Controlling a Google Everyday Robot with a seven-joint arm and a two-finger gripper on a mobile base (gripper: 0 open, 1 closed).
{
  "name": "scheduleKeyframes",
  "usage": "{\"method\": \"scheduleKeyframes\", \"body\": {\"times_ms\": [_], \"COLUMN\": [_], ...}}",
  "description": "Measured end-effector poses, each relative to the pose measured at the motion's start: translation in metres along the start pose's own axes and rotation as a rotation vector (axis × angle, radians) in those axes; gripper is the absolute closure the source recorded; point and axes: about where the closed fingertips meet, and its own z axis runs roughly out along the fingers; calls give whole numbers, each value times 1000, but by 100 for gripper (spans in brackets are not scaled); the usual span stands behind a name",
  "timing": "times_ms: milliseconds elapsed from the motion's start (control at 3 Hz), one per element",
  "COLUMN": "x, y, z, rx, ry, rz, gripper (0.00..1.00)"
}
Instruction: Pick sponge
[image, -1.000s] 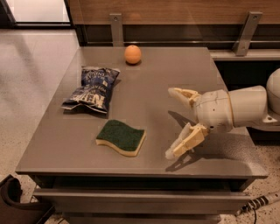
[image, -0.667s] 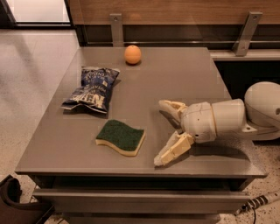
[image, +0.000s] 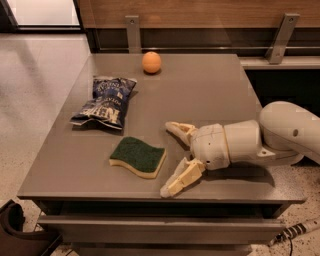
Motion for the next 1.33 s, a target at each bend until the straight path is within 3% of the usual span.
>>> {"method": "scheduleKeyframes", "body": {"times_ms": [667,1333], "x": [-7,-8], "y": [10,13], "z": [21,31], "rx": [-30,-41], "ry": [-12,-23], "rz": [-11,-15], "gripper": [0,41]}}
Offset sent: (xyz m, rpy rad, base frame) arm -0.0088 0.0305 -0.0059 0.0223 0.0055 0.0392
